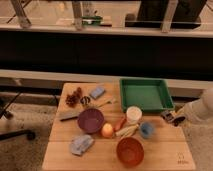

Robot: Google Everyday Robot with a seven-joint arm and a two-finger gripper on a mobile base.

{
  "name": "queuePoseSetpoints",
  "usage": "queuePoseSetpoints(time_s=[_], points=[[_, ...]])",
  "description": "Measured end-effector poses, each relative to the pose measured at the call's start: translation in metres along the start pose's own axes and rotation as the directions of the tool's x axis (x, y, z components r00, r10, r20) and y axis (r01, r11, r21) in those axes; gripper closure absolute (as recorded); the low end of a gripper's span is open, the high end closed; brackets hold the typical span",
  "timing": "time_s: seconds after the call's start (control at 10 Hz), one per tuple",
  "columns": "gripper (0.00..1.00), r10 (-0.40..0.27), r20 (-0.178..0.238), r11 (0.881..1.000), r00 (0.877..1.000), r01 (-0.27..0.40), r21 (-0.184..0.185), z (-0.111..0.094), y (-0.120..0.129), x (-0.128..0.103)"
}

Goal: Place brush in table surface

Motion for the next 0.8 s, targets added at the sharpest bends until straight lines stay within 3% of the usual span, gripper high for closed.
queuePoseSetpoints(time_s=[0.8], points=[[1.00,-0.095,-0.094,0.995,0.991,0.098,0.028,0.006,0.034,0.004]])
